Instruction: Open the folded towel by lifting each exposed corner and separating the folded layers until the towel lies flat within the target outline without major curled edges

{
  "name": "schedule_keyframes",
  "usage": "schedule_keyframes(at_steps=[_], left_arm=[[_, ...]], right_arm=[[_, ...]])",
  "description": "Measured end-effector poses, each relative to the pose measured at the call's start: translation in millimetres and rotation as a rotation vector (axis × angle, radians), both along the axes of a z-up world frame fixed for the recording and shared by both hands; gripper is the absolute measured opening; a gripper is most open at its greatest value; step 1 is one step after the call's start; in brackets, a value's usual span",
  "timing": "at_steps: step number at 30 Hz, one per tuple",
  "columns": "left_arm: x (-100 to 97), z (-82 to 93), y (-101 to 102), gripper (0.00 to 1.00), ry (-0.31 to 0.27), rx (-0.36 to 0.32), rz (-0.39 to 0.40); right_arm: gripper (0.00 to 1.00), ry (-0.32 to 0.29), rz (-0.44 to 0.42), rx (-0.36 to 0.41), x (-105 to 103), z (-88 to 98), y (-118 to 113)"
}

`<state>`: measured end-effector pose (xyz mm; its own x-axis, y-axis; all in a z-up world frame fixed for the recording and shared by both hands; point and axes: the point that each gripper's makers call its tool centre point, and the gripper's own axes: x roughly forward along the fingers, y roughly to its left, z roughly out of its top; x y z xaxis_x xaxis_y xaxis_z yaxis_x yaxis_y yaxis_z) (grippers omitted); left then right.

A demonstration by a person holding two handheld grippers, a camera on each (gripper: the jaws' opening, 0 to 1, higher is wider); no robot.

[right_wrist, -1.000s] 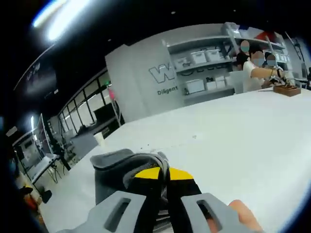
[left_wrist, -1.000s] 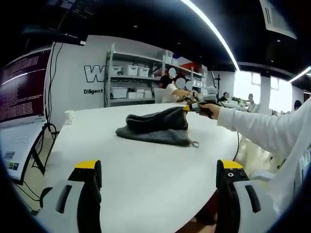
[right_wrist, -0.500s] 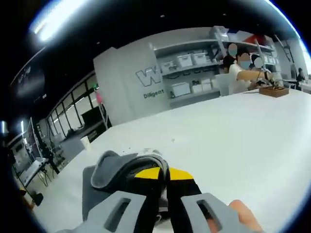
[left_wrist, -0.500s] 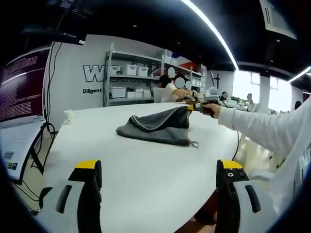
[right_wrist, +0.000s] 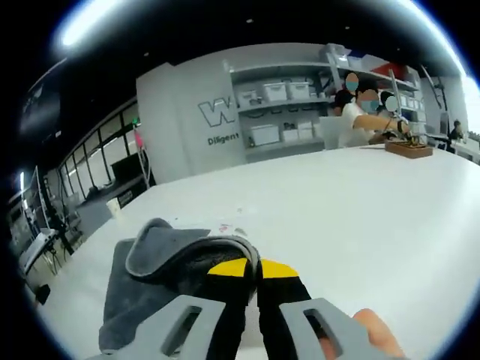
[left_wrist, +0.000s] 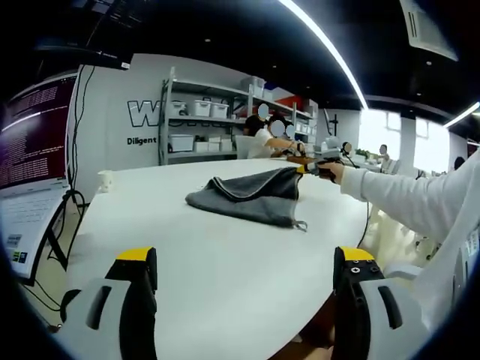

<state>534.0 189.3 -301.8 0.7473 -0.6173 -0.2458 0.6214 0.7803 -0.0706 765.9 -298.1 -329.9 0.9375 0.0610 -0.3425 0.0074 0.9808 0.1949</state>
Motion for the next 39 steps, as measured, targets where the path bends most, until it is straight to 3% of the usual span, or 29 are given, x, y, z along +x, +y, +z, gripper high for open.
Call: schedule_keyframes(at_steps=[9, 19, 28, 39], left_arm=[[-1.5, 0.7, -0.7, 0.96, -0.003, -0.001, -0.005], [-4.6, 1.9, -1.4, 0.96, -0.002, 0.006, -0.018], [-7.9, -0.1, -5.2, 0.98, 0.01, 0.017, -0.046], [-12.7, -1.5, -11.6, 0.99, 0.028, 0.005, -0.1]], right_arm=[[0.0, 0.024, -0.054, -0.014, -12.5, -9.4, -29.9], [0.0, 0.091, -0.11, -0.042, -36.0, -38.0, -59.8], [0.0, 0.131, -0.108, -0.041, -53.9, -60.9, -65.7], [0.0, 0.161, -0.094, -0.058, -66.3, -75.6, -72.9]])
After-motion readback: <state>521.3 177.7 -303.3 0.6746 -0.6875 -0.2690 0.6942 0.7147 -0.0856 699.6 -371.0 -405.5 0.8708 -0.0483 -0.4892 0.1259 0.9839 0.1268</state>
